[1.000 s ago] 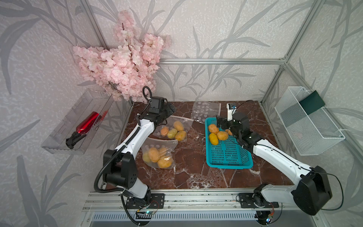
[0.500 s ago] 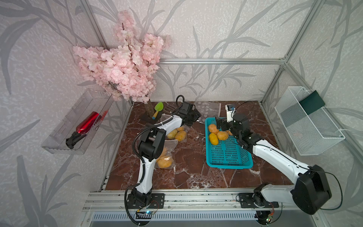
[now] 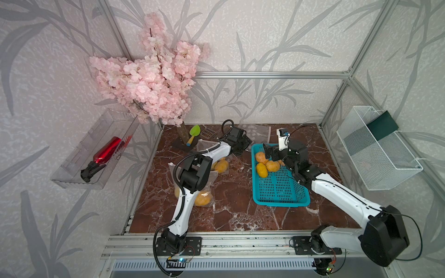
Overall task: Put the potatoes into a zipper bag and zip it
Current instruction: Pick up the zipper food storage bag at the center of the board.
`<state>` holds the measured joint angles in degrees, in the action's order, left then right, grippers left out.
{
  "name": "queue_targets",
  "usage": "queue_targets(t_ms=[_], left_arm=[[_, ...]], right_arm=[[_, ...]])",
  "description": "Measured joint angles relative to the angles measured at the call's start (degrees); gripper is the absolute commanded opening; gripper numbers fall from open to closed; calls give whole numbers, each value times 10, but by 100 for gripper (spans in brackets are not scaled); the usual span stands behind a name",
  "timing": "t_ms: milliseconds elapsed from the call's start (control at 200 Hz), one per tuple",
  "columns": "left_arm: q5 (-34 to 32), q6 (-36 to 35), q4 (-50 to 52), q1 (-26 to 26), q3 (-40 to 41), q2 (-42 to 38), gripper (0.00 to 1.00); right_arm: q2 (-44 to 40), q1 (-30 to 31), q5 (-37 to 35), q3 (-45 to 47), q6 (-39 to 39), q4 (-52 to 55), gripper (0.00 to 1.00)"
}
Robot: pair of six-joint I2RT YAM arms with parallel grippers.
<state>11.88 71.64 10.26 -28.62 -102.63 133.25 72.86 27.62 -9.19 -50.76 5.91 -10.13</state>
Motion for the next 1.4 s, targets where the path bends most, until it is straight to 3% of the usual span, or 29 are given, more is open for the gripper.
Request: queue_targets(t_ms=[115,235,315,370,510,555,1045,1290,1400], left_arm=[[-10,5,11,-3,-37,25,86],[-22,6,23,-3,-78,54,74],[-28,9,27,-4,-106,74,57],[-31,5,31,-5,-123,87,38],[-35,7,45,-6,-165,122,6],[-36,8,52,-6,-176,131,0],[-8,-59,116,2,-242,143,0],[23,-169,225,8,-445,114,0],[46,-219,256,9,-480,58,0]], right_arm=[[0,-2,5,0,0,-1,99],[0,-2,10,0,1,-2,99],[0,-2,16,0,1,-3,99],[0,-2,18,0,1,-3,99],[0,-3,24,1,3,-3,99],[0,-3,26,1,3,-4,99],[-2,-5,33,2,5,-7,99],[-3,-45,60,2,44,-7,99],[-3,-86,89,2,78,-7,99]])
